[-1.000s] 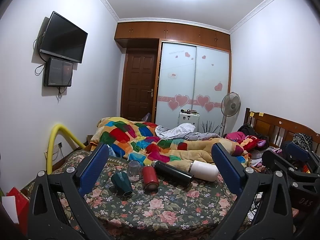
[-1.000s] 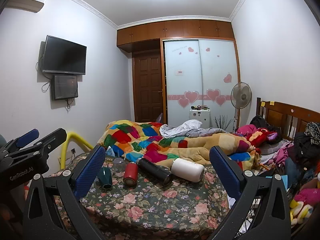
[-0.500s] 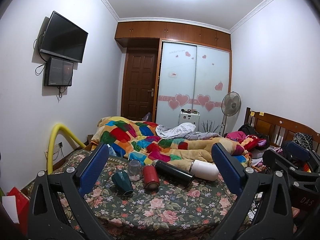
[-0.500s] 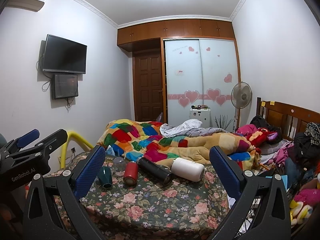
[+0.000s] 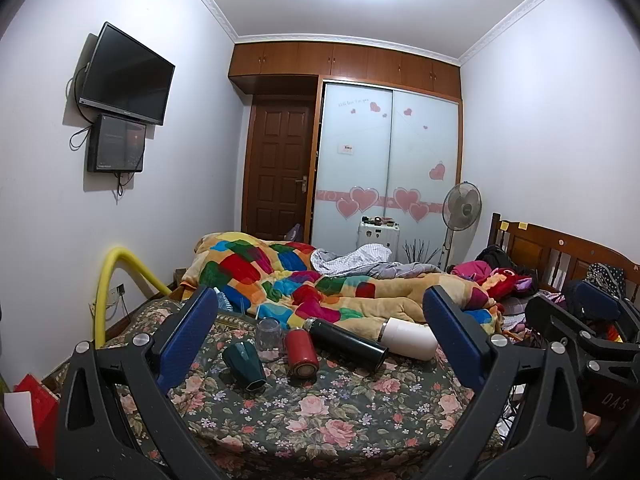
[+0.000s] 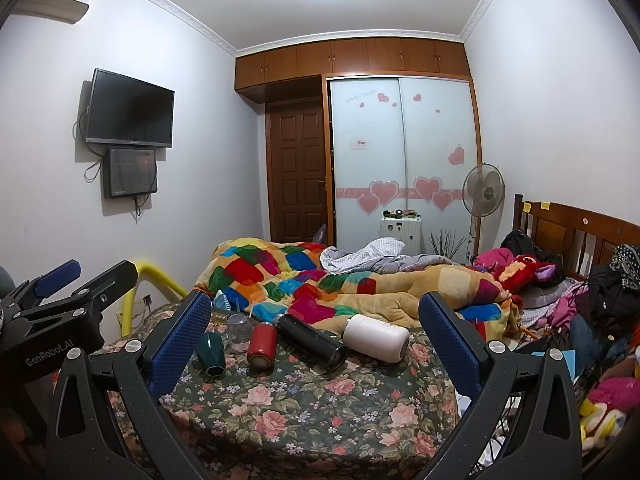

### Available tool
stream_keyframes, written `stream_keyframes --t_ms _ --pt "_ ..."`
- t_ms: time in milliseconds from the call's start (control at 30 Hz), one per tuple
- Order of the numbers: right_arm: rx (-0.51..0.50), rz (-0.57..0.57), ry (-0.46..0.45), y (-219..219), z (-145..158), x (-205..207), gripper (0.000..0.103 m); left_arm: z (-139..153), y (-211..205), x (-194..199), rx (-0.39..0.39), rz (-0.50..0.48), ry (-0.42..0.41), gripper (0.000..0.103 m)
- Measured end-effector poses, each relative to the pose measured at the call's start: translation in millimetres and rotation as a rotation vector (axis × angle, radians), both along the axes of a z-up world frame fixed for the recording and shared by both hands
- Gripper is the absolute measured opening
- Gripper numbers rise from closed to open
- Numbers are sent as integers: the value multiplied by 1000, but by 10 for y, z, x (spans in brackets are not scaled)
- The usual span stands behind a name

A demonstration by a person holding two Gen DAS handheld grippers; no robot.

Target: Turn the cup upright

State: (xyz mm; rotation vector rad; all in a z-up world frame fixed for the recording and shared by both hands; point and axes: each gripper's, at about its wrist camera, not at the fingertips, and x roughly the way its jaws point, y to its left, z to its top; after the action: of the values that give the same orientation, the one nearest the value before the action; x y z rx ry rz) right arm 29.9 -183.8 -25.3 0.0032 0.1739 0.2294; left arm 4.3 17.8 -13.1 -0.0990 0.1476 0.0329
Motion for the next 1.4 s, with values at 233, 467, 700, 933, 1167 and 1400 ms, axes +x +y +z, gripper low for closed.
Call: stream_keyframes --t_ms 233,467,700,933,1167,1400 --pt "1 1 4 -7 -13 -1 103 -15 3 4 3 2 2 103" --pt "1 2 12 -29 -70 15 103 -30 31 29 -4 7 12 103" --pt "-3 0 32 -46 -91 83 103 -75 76 120 -10 17 32 103" --pt "-15 1 68 -16 -114 222 103 -180 152 342 -33 31 80 103" --pt "-23 -5 135 3 -238 488 103 -474 352 770 -87 62 194 103" --pt "-22 -37 246 -27 -468 889 103 -1029 665 1406 -151 111 390 103"
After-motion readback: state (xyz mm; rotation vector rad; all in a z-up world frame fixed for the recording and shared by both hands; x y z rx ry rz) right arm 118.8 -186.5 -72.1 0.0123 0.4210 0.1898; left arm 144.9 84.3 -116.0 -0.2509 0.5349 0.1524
